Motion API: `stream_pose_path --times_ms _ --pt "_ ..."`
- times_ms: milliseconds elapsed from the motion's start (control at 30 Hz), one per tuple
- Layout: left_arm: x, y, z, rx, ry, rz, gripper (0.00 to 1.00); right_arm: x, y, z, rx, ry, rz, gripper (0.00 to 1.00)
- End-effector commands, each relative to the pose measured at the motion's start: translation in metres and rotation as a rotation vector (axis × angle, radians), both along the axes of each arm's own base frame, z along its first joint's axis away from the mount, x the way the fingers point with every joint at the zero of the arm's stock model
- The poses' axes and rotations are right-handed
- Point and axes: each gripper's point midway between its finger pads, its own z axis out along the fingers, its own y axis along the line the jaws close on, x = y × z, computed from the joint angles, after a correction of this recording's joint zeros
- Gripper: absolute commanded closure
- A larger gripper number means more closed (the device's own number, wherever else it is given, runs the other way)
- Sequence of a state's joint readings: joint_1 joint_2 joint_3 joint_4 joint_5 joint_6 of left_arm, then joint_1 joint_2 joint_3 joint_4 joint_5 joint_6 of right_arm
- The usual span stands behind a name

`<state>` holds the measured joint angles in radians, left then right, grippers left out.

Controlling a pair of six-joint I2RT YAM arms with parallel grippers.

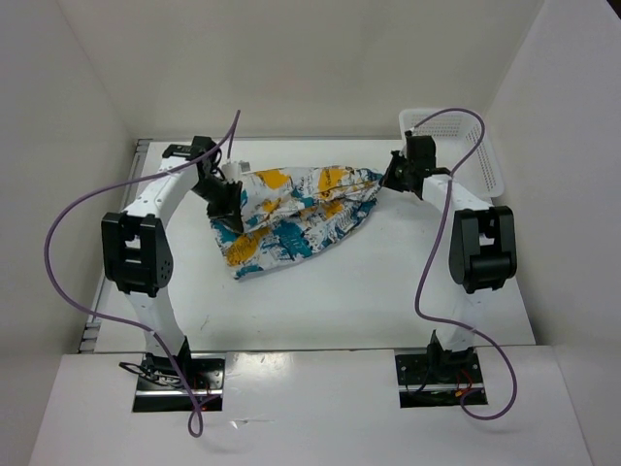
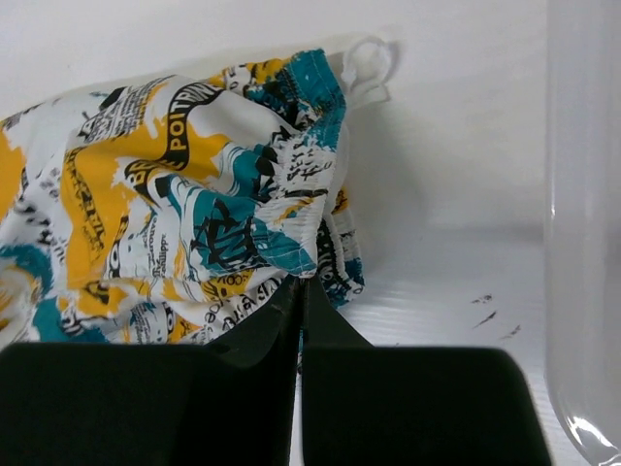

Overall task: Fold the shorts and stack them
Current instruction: Fold the shorts

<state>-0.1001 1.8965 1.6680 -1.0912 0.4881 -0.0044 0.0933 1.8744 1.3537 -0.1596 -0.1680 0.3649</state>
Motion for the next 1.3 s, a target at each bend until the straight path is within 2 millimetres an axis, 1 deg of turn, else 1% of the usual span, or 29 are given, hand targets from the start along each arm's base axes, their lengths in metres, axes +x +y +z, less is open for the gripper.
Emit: stream_pose_path --times_ms 0,33,100,133,167,233,267,300,333,400,433,500,533,567,633,667,700,733,767,800,867,967,1000,1067,1100,1133,1167,1200,1267 --pt "-0.026 0.009 0.024 0.04 0.01 0.005 1.0 -0.005 -0.011 0.019 -0.023 -0.023 -0.054 1.0" --pt "-0.02 0.018 0.032 0.048 -0.011 0.03 1.0 -0.002 -0.011 0.029 -0.02 -0.047 -0.055 1.0" --pt "-0.016 0.03 0.051 0.057 -0.036 0.064 1.0 -0.001 -0.023 0.042 -0.024 -0.067 -0.084 1.0" --pt "-0.012 0.039 0.059 0.057 -0.05 0.092 1.0 -0.002 -0.023 0.054 -0.014 -0.09 -0.089 1.0" --pt "-0.009 0.039 0.069 0.055 -0.075 0.093 1.0 -0.002 -0.029 0.059 -0.014 -0.1 -0.102 1.0" --pt "-0.018 0.042 0.066 0.072 -0.05 0.095 1.0 -0.003 -0.034 0.07 -0.012 -0.123 -0.111 1.0" --pt "-0.026 0.039 0.059 0.091 -0.029 0.08 1.0 -0.007 -0.032 0.063 -0.008 -0.1 -0.103 1.0" --pt "-0.043 0.036 0.043 0.105 0.035 0.061 1.0 -0.008 -0.03 0.063 0.0 -0.099 -0.091 1.0" --pt "-0.054 0.024 0.039 0.099 0.057 0.024 1.0 -0.014 -0.03 0.049 -0.003 -0.067 -0.091 1.0" --pt "-0.07 0.013 0.027 0.078 0.118 -0.012 1.0 -0.022 -0.03 0.037 0.005 -0.028 -0.099 1.0" --pt "-0.083 0.008 0.016 0.076 0.173 -0.03 1.0 -0.028 -0.03 0.031 0.016 -0.009 -0.11 1.0" --pt "-0.1 0.001 0.002 0.088 0.237 -0.068 1.0 -0.036 -0.029 0.019 0.035 0.032 -0.129 1.0" --pt "-0.107 0.005 -0.006 0.111 0.265 -0.069 1.0 -0.043 -0.031 0.013 0.034 0.055 -0.145 1.0" --pt "-0.124 0.008 -0.022 0.136 0.335 -0.081 1.0 -0.046 -0.03 0.014 0.041 0.057 -0.151 1.0" --pt "-0.136 0.02 -0.042 0.206 0.367 -0.084 0.95 -0.058 -0.032 0.001 0.047 0.111 -0.181 0.97" --pt "-0.136 0.021 -0.052 0.22 0.356 -0.092 0.95 -0.063 -0.032 -0.005 0.051 0.132 -0.188 0.91" --pt "-0.145 0.022 -0.061 0.224 0.381 -0.094 0.9 -0.069 -0.032 -0.008 0.058 0.145 -0.196 0.82" --pt "-0.143 0.024 -0.066 0.231 0.366 -0.093 0.86 -0.073 -0.03 -0.013 0.067 0.161 -0.186 0.52" --pt "-0.143 0.021 -0.065 0.216 0.368 -0.093 0.83 -0.077 -0.028 -0.008 0.076 0.152 -0.176 0.39" --pt "-0.145 0.019 -0.067 0.203 0.374 -0.093 0.81 -0.084 -0.026 -0.013 0.081 0.167 -0.169 0.34" --pt "-0.149 0.016 -0.067 0.181 0.386 -0.093 0.72 -0.089 -0.022 -0.006 0.109 0.15 -0.155 0.26" --pt "-0.15 0.012 -0.063 0.158 0.388 -0.093 0.66 -0.098 -0.016 0.013 0.159 0.106 -0.151 0.21" --pt "-0.153 0.011 -0.061 0.151 0.4 -0.093 0.6 -0.099 -0.014 0.021 0.178 0.076 -0.147 0.21" --pt "-0.157 0.008 -0.048 0.127 0.422 -0.093 0.55 -0.101 -0.011 0.026 0.214 0.066 -0.161 0.19" --pt "-0.157 0.002 -0.032 0.091 0.417 -0.092 0.51 -0.101 -0.005 0.025 0.225 0.057 -0.152 0.18" --pt "-0.152 0.001 -0.027 0.071 0.406 -0.081 0.51 -0.103 0.0 0.022 0.247 0.071 -0.162 0.18" --pt "-0.144 0.0 -0.018 0.049 0.366 -0.069 0.49 -0.105 0.01 0.018 0.262 0.093 -0.148 0.18" --pt "-0.116 0.004 -0.01 0.019 0.271 -0.03 0.47 -0.104 0.016 0.007 0.27 0.119 -0.147 0.17" --pt "-0.081 0.013 -0.008 0.026 0.137 0.007 0.46 -0.103 0.034 -0.002 0.293 0.154 -0.146 0.16"
